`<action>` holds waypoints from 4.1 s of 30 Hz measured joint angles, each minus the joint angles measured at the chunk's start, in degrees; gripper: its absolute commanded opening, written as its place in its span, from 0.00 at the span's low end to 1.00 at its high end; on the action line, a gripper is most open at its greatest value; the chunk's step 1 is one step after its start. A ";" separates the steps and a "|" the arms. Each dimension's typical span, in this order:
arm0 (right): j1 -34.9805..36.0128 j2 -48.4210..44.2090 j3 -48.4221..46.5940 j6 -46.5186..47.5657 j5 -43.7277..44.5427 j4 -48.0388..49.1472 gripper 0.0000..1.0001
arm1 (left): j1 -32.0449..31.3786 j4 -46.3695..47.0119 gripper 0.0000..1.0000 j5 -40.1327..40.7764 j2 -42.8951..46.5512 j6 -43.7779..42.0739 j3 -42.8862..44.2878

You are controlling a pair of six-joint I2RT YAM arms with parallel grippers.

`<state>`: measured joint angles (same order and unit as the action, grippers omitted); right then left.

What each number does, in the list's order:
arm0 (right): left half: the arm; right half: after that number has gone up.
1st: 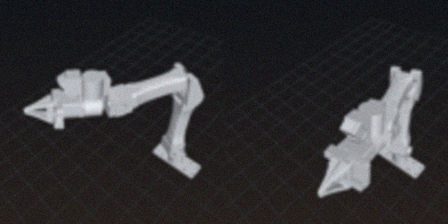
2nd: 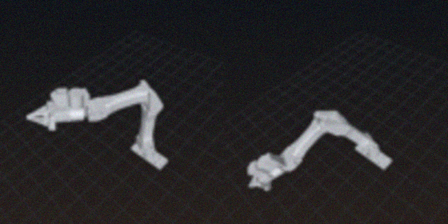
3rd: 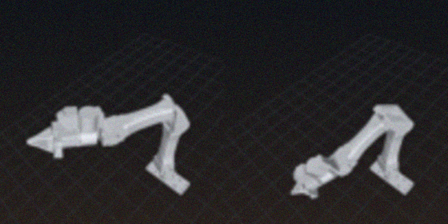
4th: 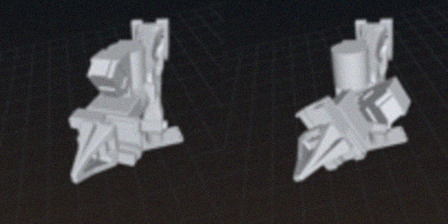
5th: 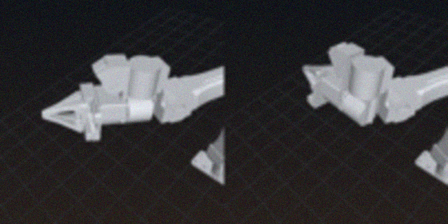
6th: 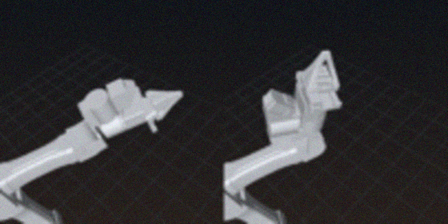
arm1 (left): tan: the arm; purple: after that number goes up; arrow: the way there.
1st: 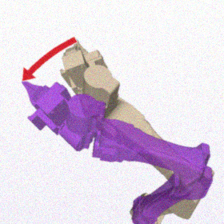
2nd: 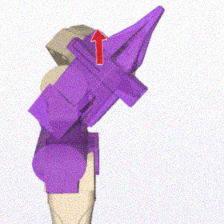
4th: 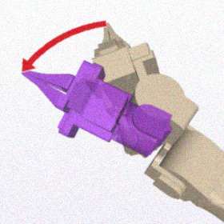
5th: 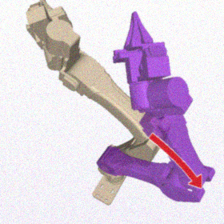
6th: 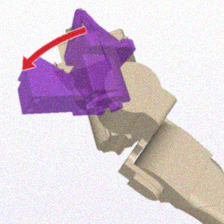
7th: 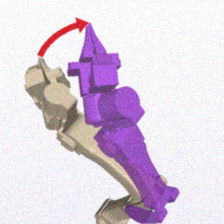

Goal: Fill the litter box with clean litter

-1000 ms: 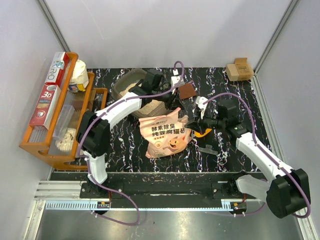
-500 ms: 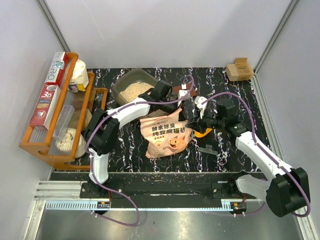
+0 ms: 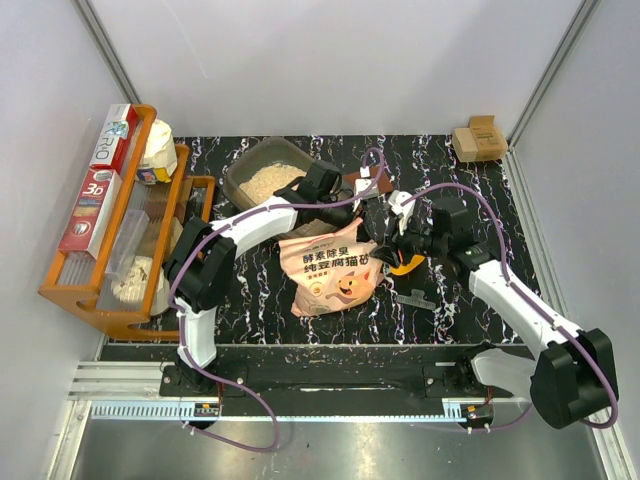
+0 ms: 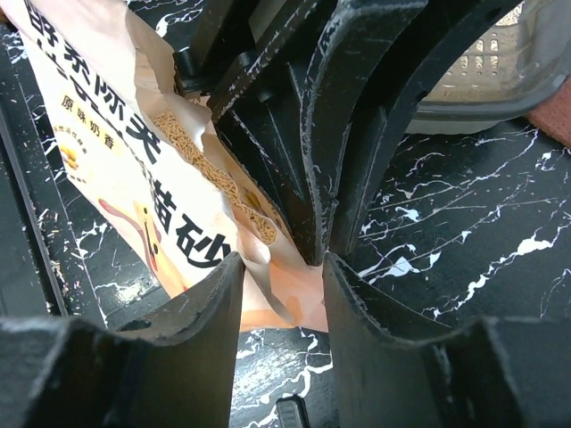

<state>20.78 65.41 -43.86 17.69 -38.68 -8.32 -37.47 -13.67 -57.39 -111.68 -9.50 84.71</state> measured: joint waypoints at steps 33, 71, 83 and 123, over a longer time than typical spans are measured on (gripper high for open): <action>-3.45 12.74 1.11 -12.00 -23.98 20.37 0.33 | 5.05 -10.71 0.22 -5.64 -0.24 3.13 3.91; -6.91 21.68 -0.33 -39.56 -32.94 35.06 0.00 | 21.33 -19.43 0.63 12.02 26.16 -1.60 -8.31; -7.02 24.26 -10.36 -30.84 -31.17 13.79 0.00 | 23.08 -18.71 0.69 14.16 52.81 -1.90 -32.28; -7.98 23.71 -7.98 -37.70 -33.92 13.75 0.00 | 20.15 17.77 0.13 -2.21 34.27 35.43 -40.98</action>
<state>12.80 89.12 -51.83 -20.01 -72.60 5.43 -17.32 4.10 -59.59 -77.41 25.93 43.72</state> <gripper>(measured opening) 0.010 0.186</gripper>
